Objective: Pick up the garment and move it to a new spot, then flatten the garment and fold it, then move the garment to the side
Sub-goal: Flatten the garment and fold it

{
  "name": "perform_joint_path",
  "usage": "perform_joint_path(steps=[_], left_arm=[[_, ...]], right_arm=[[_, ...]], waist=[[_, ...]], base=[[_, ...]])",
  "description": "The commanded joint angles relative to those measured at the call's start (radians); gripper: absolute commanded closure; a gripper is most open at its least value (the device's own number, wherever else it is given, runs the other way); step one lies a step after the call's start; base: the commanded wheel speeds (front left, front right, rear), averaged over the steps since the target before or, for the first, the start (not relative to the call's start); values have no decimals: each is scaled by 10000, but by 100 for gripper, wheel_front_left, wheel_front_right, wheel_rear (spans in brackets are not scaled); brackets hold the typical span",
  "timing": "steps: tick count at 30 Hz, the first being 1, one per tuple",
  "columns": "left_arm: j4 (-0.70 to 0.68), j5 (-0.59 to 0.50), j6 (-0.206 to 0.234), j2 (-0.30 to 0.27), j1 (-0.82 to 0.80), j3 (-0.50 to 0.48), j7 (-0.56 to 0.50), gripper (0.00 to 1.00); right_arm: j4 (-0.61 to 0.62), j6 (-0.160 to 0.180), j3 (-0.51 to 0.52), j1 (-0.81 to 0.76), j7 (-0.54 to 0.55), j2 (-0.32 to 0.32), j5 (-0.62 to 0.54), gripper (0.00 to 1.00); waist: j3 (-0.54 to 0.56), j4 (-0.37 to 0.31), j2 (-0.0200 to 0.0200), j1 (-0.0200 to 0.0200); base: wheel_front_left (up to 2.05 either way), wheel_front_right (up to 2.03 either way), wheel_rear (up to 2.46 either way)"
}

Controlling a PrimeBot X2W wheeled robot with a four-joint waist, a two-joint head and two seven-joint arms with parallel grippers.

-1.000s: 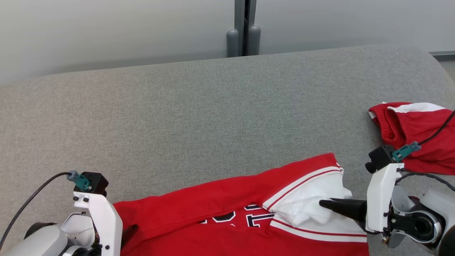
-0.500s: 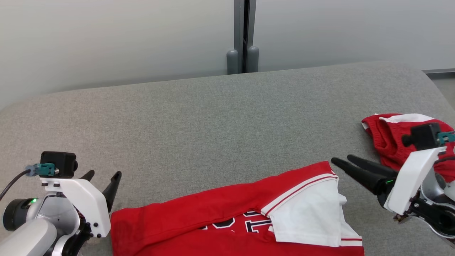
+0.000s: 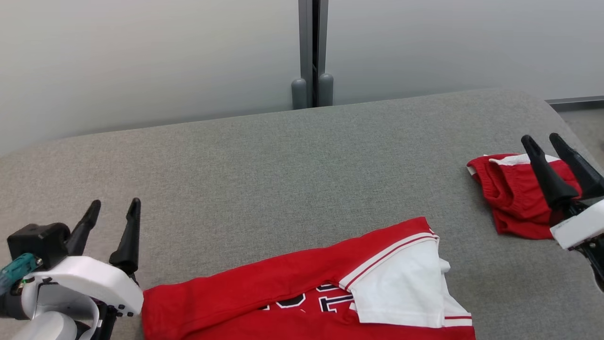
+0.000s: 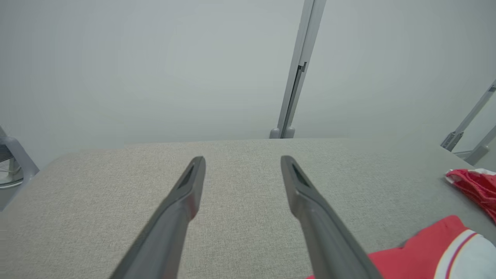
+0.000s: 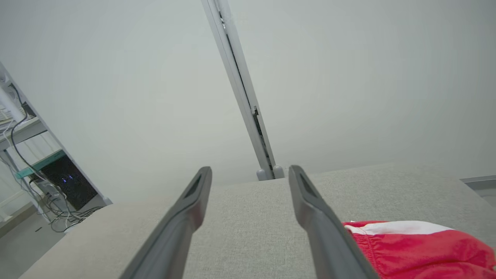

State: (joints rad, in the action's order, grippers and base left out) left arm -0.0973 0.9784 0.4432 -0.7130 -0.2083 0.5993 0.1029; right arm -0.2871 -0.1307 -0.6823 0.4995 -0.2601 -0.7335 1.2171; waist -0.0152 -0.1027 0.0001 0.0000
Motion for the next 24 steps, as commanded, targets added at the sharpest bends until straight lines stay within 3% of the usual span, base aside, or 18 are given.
perform_joint_path(steps=[1, 6, 10, 15, 24], left_arm=[[34, -149, 95, -14, 120, -109, 270, 0], [337, -393, 274, 268, 446, -384, 1157, 0], [494, -596, 128, 678, 772, -710, 1521, 0], [591, -1271, -169, 1427, 1287, -1371, 1621, 0], [901, -2930, -1189, 2873, 2354, -2519, 1624, 0]], right_arm=[[25, -3, 493, -410, -54, 304, -515, 0], [662, -3, 3280, -2079, -58, 2012, -3127, 0], [1436, -3, 4678, -3461, -55, 3267, -4563, 0], [2199, -3, 5564, -4540, 481, 4274, -5750, 0], [2514, -3, 5751, -5421, 1533, 4664, -6936, 0]], waist=[[5, -14, -1, 0], [41, 43, -1, 0], [42, 238, -1, 0], [37, 507, -1, 0], [116, 778, -1, 0]], base=[[0, 0, 0], [0, 0, 0], [0, 0, 0], [0, 0, 0], [0, 0, 0]])
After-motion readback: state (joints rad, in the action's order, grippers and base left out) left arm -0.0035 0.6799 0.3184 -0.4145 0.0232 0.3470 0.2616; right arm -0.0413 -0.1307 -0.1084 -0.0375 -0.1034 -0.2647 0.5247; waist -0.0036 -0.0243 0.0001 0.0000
